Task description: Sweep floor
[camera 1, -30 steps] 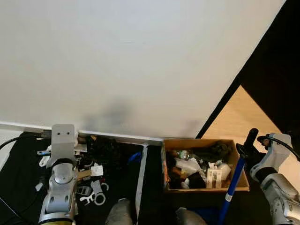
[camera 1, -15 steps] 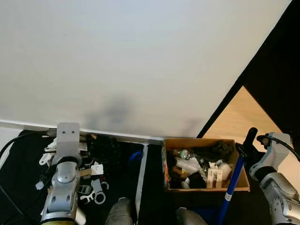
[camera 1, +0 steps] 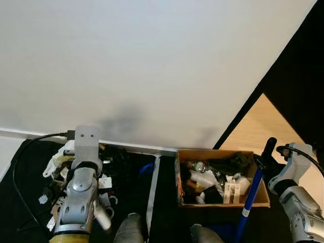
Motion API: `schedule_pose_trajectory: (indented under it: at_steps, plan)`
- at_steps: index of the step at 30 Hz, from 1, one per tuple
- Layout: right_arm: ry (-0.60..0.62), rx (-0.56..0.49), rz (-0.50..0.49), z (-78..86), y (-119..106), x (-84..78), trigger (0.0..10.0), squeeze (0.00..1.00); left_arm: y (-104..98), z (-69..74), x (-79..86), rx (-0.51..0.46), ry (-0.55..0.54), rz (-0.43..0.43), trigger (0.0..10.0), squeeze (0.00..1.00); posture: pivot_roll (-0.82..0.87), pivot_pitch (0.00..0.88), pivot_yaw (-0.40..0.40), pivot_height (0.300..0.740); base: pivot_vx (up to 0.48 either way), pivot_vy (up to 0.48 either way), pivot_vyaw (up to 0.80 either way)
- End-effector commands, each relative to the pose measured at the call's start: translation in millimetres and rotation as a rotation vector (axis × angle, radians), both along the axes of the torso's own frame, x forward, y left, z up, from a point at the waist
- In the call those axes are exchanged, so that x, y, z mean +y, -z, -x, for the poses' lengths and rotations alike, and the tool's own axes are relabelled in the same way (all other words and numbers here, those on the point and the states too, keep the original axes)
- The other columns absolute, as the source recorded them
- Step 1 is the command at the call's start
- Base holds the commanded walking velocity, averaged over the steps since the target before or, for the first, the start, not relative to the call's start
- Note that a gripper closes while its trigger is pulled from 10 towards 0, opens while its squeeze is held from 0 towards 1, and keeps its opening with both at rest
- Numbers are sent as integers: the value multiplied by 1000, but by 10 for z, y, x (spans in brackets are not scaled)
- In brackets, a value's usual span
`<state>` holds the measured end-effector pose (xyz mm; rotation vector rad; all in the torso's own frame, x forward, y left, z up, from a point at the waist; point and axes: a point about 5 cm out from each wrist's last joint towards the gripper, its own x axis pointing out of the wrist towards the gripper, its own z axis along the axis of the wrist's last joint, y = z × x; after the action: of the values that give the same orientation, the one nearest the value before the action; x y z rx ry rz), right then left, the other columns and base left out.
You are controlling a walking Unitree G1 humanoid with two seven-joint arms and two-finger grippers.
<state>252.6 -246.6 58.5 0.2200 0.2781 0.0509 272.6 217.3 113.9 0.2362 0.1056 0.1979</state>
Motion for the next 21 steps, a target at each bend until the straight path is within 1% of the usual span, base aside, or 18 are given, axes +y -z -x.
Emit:
schedule_pose_trajectory:
  at_steps: [1, 2, 3, 5, 6, 8, 9, 12, 14, 15, 16, 17, 19, 20, 21]
  plan:
    - [-19, 35, -192, 33, 165, 217, 10000, 0, -76, -12, -57, -25, 21, -10, 10000, 0, 135, 158, 12, 740, 0, 0, 0]
    - [-19, 33, -195, 27, 165, 230, 10000, 0, -154, -42, -131, -43, 55, -5, 10000, 0, 137, 158, 12, 740, 0, 0, 0]
    - [-19, 32, -196, 24, 165, 237, 10000, 0, -187, -53, -162, -52, 70, -6, 10000, 0, 137, 158, 12, 740, 0, 0, 0]
    - [-19, 32, -197, 22, 166, 241, 10000, 0, -206, -59, -181, -57, 80, -7, 10000, 0, 137, 158, 12, 740, 0, 0, 0]
    - [-19, 26, -198, 18, 160, 251, 10000, 0, -265, -74, -233, -78, 108, -11, 10000, 0, 138, 156, 14, 740, 0, 0, 0]
    - [-19, 26, -198, 18, 160, 251, 10000, 0, -265, -74, -233, -78, 108, -11, 10000, 0, 138, 156, 14, 740, 0, 0, 0]
    - [5, -25, -195, 8, 108, 232, 10000, 0, -395, -96, -336, -128, 170, -9, 10000, 0, 137, 156, 15, 740, 0, 0, 0]
    - [11, -54, -185, 13, 64, 207, 10000, 0, -437, -102, -375, -131, 200, -9, 10000, 0, 137, 156, 17, 740, 0, 0, 0]
    - [-19, -104, -137, 38, -32, 175, 10000, 0, -490, -84, -448, -129, 296, -10, 10000, 0, 137, 156, 18, 740, 0, 0, 0]
    - [-32, -117, -132, 53, -82, 156, 10000, 0, -502, -57, -467, -111, 356, -15, 10000, 0, 128, 157, 21, 740, 0, 0, 0]
    - [-46, -122, -128, 66, -121, 140, 10000, 0, -519, -23, -476, -97, 419, -28, 10000, 0, 127, 158, 21, 740, 0, 0, 0]
    - [-46, -122, -128, 66, -121, 140, 10000, 0, -519, -23, -476, -97, 419, -28, 10000, 0, 127, 158, 21, 740, 0, 0, 0]
    - [-63, -116, -126, 96, -138, 100, 10000, 0, -543, 33, -430, -73, 494, -74, 10000, 0, 127, 158, 21, 740, 0, 0, 0]
    - [-63, -116, -126, 96, -138, 100, 10000, 0, -543, 33, -430, -73, 494, -74, 10000, 0, 127, 158, 21, 740, 0, 0, 0]
    - [-68, -106, -118, 113, -122, 74, 10000, 0, -567, 42, -369, -72, 505, -96, 10000, 0, 132, 160, 25, 740, 0, 0, 0]
